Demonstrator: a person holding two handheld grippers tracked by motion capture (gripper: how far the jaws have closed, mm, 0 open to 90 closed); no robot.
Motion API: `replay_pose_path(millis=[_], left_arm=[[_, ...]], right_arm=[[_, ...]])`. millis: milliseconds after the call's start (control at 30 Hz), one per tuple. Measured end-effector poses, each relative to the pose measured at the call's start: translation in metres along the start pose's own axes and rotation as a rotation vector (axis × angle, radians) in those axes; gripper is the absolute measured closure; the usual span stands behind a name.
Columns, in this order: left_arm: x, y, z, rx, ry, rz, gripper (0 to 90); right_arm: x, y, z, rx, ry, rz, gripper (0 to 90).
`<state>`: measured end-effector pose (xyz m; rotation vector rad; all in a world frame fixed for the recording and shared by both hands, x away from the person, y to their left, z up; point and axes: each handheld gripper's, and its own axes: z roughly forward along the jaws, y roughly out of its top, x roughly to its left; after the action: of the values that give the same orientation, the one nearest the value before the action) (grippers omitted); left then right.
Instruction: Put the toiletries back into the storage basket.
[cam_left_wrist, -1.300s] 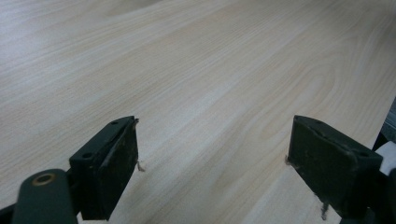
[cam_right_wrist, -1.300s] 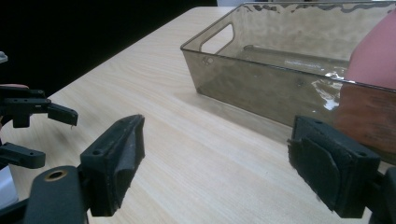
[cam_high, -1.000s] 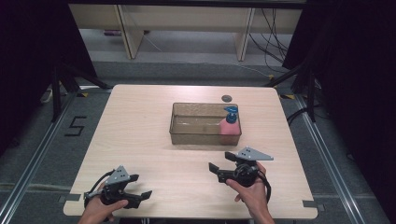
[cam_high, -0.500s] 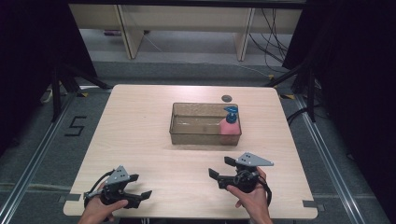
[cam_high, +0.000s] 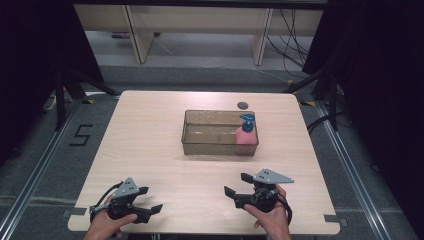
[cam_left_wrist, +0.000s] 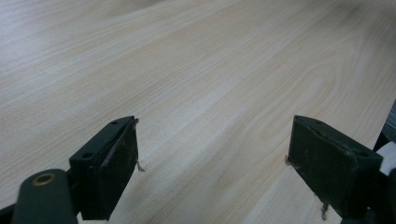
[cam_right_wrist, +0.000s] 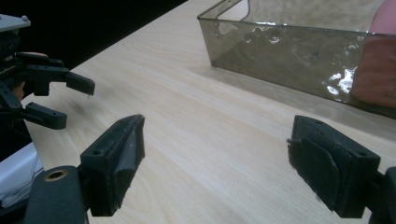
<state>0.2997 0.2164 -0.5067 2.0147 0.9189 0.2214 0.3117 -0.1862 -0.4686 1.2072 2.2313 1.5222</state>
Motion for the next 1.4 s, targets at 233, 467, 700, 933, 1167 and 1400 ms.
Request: replay_pose_path(millis=[233,467,700,933,1167,1400], left_arm=[[0.0,0.0,0.0,-0.003,-0.002,-0.003,15.5],[0.0,0.0,0.0,0.0,-0.001,-0.001,15.5],[0.0,0.0,0.0,-0.006,0.002,-0.001,15.5],[0.0,0.0,0.0,-0.008,0.005,-0.002,15.5],[0.0,0.0,0.001,-0.01,-0.001,-0.004,15.5],[0.0,0.0,0.0,-0.007,0.005,-0.002,15.5]], right_arm=[[-0.002,-0.004,-0.004,-0.002,0.005,-0.03,18.8],[-0.001,-0.01,-0.007,0.014,-0.004,0.005,18.5],[-0.005,-0.015,-0.011,0.007,-0.009,-0.027,18.4],[-0.004,-0.02,-0.015,0.027,-0.018,-0.039,17.8],[-0.001,-0.025,-0.019,0.033,-0.005,0.003,17.0],[-0.002,-0.028,-0.021,0.035,-0.018,-0.033,16.3]])
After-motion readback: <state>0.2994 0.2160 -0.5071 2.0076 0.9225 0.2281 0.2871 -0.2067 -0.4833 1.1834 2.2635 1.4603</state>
